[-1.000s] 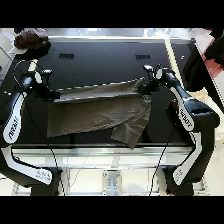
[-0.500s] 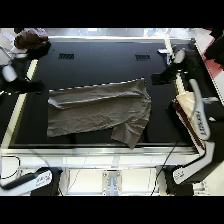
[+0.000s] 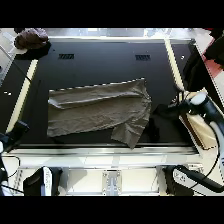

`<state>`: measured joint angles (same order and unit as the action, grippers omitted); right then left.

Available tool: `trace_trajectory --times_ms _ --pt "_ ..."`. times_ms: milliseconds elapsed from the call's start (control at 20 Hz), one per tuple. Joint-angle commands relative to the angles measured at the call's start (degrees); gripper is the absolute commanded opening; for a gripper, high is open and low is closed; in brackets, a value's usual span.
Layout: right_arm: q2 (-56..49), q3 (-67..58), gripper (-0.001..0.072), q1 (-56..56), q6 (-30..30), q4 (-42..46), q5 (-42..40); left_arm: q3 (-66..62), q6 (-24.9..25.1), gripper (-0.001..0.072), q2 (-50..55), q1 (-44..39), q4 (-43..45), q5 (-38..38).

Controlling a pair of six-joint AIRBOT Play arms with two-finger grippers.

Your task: Fold the shirts.

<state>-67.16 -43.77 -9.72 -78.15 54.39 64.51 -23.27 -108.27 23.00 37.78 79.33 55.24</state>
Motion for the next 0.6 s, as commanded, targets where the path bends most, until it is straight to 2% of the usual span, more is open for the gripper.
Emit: trace_trajectory --times_ms 0,100,200,550 --pt "1.6 13.9 0.0459 -0.6 3.3 -14.4 -2.1 8.2 2.4 0.0618 -2.5 4.5 -14.8 0.1" --pt "0.8 14.9 0.0456 -0.3 4.0 -14.2 -1.2 8.2 6.6 0.0618 1.7 4.5 -21.2 0.2" --pt "0.8 15.3 0.045 0.8 4.1 -13.3 -1.0 8.2 8.3 0.0618 4.9 4.5 -23.3 0.2" --pt "-3.8 15.3 0.0448 10.6 3.6 -12.2 -3.7 8.2 8.7 0.0617 7.1 4.5 -23.2 0.3"
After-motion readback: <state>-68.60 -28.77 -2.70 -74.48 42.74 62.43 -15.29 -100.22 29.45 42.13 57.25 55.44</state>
